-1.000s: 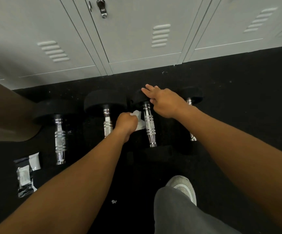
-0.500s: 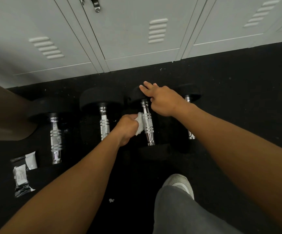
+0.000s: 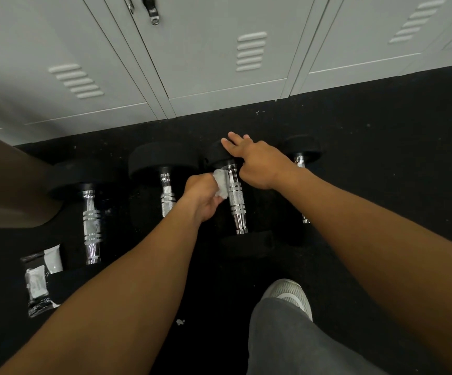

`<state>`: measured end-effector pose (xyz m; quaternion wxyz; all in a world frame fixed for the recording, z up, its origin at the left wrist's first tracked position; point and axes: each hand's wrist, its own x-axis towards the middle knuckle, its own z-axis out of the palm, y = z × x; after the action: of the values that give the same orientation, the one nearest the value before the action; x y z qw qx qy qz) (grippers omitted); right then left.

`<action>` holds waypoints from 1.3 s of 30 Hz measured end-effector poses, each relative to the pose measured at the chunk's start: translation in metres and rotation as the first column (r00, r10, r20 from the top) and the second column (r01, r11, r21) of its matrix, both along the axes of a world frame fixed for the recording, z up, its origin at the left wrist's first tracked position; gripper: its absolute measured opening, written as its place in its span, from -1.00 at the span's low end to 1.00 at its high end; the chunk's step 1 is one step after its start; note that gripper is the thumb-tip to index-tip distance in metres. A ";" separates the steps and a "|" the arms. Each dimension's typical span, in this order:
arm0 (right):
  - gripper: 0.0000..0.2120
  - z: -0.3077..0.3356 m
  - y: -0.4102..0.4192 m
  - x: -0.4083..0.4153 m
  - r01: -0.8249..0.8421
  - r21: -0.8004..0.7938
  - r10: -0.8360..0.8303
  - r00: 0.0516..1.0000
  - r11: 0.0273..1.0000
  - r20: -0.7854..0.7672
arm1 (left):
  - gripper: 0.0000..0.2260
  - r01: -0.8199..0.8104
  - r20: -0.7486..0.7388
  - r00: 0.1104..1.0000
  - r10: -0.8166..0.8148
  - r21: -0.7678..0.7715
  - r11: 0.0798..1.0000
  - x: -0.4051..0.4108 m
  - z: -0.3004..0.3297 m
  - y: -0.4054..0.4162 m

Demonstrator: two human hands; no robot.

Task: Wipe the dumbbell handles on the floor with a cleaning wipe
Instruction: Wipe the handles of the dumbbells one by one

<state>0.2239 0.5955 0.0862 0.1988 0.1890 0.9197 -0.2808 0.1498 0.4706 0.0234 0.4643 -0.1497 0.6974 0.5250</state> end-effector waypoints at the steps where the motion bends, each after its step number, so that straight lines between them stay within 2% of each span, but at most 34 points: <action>1: -0.24 0.001 0.000 0.000 0.002 -0.003 -0.002 1.000 1.000 0.003 | -0.79 0.050 -0.021 0.999 -0.050 0.026 0.998 0.004 0.000 0.000; 3: -0.23 0.001 0.000 0.000 0.011 -0.009 -0.011 1.000 1.000 0.003 | -0.73 0.198 -0.085 0.977 -0.193 0.047 0.979 0.012 -0.002 -0.007; 7: -0.24 0.003 0.001 0.002 0.031 -0.010 -0.030 0.999 0.999 0.011 | -0.74 0.443 -0.216 0.867 -0.448 -0.074 0.893 0.028 -0.006 -0.030; 11: -0.25 0.006 -0.001 0.002 0.033 -0.005 -0.033 0.999 0.999 0.015 | -0.82 0.673 -0.259 0.666 -0.700 -0.197 0.713 0.033 0.003 -0.039; 16: -0.23 0.006 -0.002 0.001 0.044 -0.002 -0.044 0.999 0.999 0.017 | -0.83 0.845 -0.184 0.405 -0.896 -0.300 0.443 0.034 0.018 -0.047; 17: -0.23 0.006 -0.002 0.001 0.043 -0.002 -0.043 0.999 0.999 0.017 | -0.81 0.857 -0.153 0.402 -0.903 -0.284 0.430 0.032 0.022 -0.049; 18: -0.23 0.005 -0.003 0.001 0.042 -0.002 -0.042 0.999 0.999 0.018 | -0.80 0.854 -0.111 0.436 -0.893 -0.262 0.449 0.026 0.026 -0.051; 21: -0.20 0.004 -0.004 0.001 0.036 0.002 -0.036 0.999 0.999 0.013 | -0.77 0.687 0.028 0.708 -0.706 -0.259 0.679 0.004 0.022 -0.043; 22: -0.20 0.004 -0.004 0.000 0.030 0.001 -0.030 1.000 1.000 0.011 | -0.82 0.617 0.027 0.770 -0.637 -0.289 0.733 0.002 0.020 -0.040; 23: -0.21 0.004 -0.004 0.000 0.024 0.000 -0.024 1.000 1.000 0.010 | -0.83 0.578 0.006 0.791 -0.611 -0.334 0.745 0.002 0.018 -0.036; 27: -0.21 0.004 -0.005 0.000 0.013 0.008 -0.013 1.000 1.000 0.014 | -0.68 0.636 -0.033 0.707 -0.706 -0.408 0.656 0.028 0.010 -0.027; 33: -0.20 0.002 -0.005 -0.001 0.023 0.013 -0.023 1.000 1.000 0.005 | -0.76 0.636 -0.035 0.735 -0.677 -0.311 0.706 0.038 0.013 -0.027; 36: -0.22 0.002 -0.007 -0.001 0.029 0.013 -0.029 1.000 0.999 0.003 | -0.72 0.651 0.020 0.737 -0.676 -0.294 0.700 0.039 0.019 -0.026; 39: -0.22 0.003 -0.008 -0.002 0.029 0.000 -0.029 1.000 1.000 0.004 | -0.68 0.602 0.047 0.789 -0.613 -0.264 0.754 0.038 0.025 -0.023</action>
<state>0.2218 0.5872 0.0888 0.1968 0.2031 0.9163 -0.2835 0.1881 0.4477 0.0479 0.5702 0.0351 0.7815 0.2508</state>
